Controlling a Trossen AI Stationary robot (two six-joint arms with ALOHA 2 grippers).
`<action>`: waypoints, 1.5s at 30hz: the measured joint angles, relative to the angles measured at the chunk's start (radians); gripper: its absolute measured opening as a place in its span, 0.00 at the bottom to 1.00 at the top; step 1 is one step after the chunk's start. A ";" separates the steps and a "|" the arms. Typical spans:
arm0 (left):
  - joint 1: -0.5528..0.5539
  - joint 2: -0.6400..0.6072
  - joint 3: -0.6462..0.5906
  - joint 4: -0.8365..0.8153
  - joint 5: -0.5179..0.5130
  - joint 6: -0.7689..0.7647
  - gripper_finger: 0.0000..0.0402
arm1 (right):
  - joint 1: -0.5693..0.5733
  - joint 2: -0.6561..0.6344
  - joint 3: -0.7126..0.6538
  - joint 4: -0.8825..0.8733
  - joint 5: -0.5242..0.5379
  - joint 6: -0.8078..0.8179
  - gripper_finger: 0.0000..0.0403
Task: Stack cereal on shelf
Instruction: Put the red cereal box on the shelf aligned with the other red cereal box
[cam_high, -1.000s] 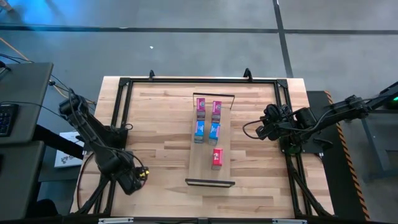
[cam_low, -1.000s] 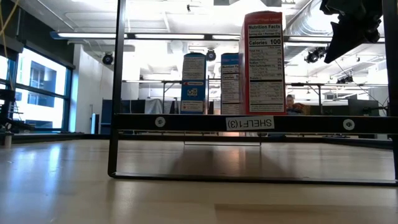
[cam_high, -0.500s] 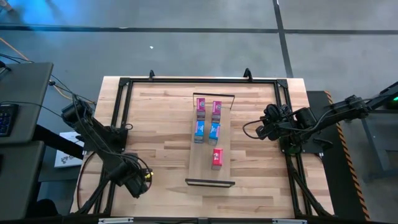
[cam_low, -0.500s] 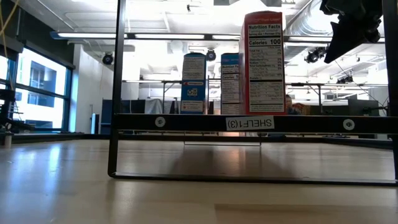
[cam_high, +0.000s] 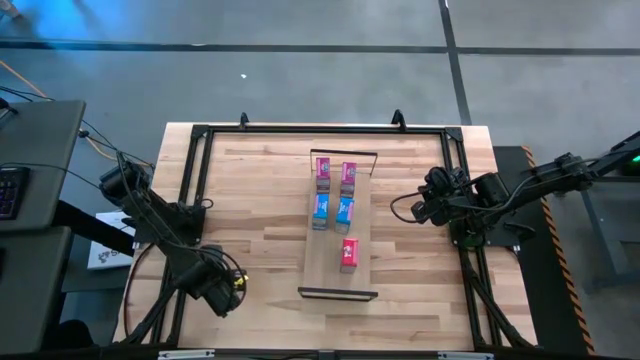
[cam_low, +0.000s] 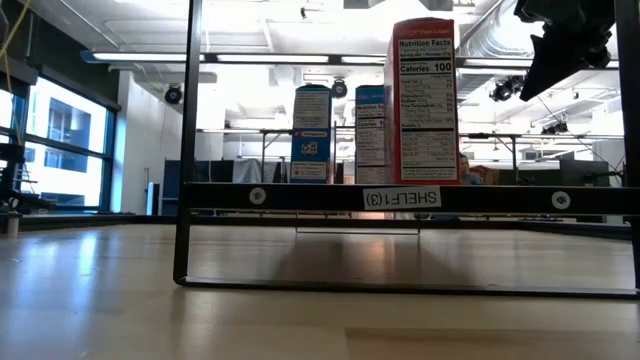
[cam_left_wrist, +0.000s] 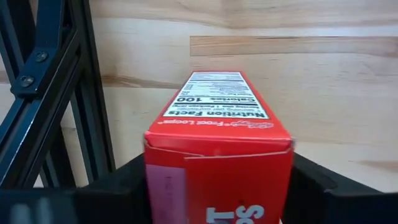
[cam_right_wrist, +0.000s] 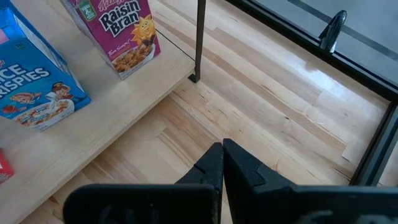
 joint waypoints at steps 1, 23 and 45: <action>0.000 0.000 0.000 0.000 0.000 -0.001 0.55 | 0.000 0.000 0.000 0.000 0.000 0.000 0.00; 0.235 -0.306 0.000 0.216 -0.420 0.291 0.38 | 0.000 0.000 0.000 0.015 0.006 0.000 0.00; 0.446 -0.196 0.000 0.789 -0.241 1.300 0.37 | 0.000 0.000 0.000 0.040 0.018 0.000 0.00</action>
